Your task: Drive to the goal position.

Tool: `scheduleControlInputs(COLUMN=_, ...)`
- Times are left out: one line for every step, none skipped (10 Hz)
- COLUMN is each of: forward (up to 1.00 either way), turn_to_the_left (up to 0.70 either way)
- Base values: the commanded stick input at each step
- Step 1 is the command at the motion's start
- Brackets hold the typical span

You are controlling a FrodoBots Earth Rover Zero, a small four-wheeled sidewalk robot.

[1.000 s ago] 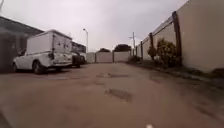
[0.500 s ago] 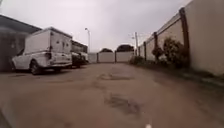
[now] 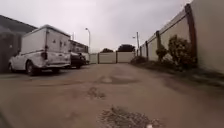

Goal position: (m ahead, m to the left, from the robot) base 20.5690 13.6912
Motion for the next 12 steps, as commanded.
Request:
scheduleControlInputs(forward=0.85, turn_to_the_left=0.02)
scheduleControlInputs(forward=0.85, turn_to_the_left=0.02)
scheduleControlInputs(forward=0.85, turn_to_the_left=0.02)
scheduleControlInputs(forward=0.85, turn_to_the_left=0.02)
scheduleControlInputs(forward=0.85, turn_to_the_left=0.02)
scheduleControlInputs(forward=0.85, turn_to_the_left=0.02)
scheduleControlInputs(forward=0.85, turn_to_the_left=0.02)
scheduleControlInputs(forward=0.85, turn_to_the_left=0.02)
scheduleControlInputs(forward=0.85, turn_to_the_left=0.02)
scheduleControlInputs(forward=0.85, turn_to_the_left=0.02)
scheduleControlInputs(forward=0.85, turn_to_the_left=0.02)
scheduleControlInputs(forward=0.85, turn_to_the_left=0.02)
